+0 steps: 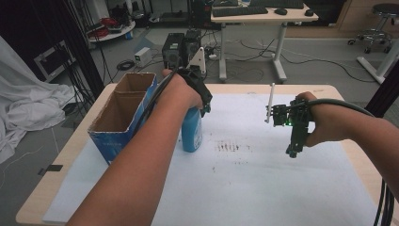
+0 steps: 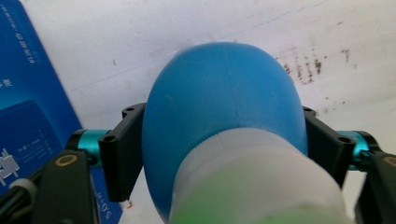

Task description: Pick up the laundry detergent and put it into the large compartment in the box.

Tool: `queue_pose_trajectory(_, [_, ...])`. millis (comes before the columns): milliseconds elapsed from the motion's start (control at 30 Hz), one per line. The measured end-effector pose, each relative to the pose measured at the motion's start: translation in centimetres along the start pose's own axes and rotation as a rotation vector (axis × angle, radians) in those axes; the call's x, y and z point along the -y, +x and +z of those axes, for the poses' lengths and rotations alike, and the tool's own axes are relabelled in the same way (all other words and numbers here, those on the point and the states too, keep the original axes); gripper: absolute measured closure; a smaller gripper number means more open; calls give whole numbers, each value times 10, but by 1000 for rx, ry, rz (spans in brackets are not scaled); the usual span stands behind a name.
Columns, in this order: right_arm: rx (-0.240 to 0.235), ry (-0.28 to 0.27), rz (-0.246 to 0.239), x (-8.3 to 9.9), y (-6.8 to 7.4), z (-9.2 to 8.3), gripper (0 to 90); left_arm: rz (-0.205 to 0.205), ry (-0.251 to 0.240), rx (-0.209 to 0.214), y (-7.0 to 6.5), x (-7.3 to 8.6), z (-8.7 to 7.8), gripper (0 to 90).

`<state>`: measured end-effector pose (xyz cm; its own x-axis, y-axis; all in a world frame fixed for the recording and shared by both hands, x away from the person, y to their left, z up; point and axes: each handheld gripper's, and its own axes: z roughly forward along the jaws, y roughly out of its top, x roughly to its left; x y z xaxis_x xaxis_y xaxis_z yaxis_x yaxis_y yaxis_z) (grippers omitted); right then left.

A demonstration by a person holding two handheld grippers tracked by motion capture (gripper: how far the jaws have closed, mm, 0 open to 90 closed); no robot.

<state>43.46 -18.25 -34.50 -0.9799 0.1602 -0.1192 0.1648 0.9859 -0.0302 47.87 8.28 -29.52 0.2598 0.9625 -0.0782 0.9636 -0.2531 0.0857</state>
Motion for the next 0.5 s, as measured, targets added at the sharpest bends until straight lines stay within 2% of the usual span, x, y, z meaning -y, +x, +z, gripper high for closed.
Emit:
queue_pose_trajectory(100, [3, 2, -15, 0, -1, 0, 36, 5, 19, -11, 0, -1, 0, 265])
queue_pose_trajectory(500, [1, 0, 7, 2, -1, 1, 36, 2, 16, -1, 0, -5, 2, 327])
